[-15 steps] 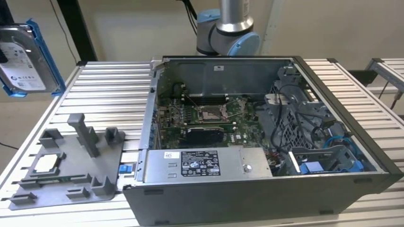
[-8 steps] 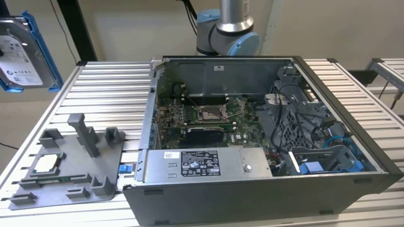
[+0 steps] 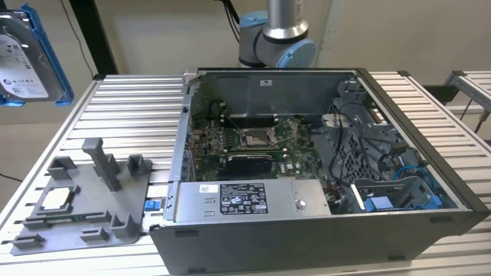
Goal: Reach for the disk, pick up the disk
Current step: 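Pick up the disk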
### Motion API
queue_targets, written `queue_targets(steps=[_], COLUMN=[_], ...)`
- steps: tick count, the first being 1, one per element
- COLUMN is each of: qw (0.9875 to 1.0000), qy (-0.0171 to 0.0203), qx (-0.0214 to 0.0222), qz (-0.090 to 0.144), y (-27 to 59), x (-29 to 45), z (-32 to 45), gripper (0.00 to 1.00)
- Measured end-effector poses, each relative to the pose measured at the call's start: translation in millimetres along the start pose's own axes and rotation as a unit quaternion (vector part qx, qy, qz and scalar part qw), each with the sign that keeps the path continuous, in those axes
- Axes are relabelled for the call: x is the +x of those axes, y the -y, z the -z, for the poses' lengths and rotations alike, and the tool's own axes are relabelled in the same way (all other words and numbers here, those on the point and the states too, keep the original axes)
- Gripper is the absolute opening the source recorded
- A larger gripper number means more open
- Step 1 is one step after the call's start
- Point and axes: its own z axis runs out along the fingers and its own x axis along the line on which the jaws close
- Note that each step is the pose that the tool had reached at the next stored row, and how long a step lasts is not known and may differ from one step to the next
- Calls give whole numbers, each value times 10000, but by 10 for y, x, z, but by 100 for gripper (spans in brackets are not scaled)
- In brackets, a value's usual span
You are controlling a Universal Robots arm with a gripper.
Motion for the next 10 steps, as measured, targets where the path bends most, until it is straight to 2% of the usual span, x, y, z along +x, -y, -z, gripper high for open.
queue_targets(steps=[10], qw=[10000], qy=[0], qx=[0], qz=[0], y=[-1], x=[0], z=[99], gripper=[0])
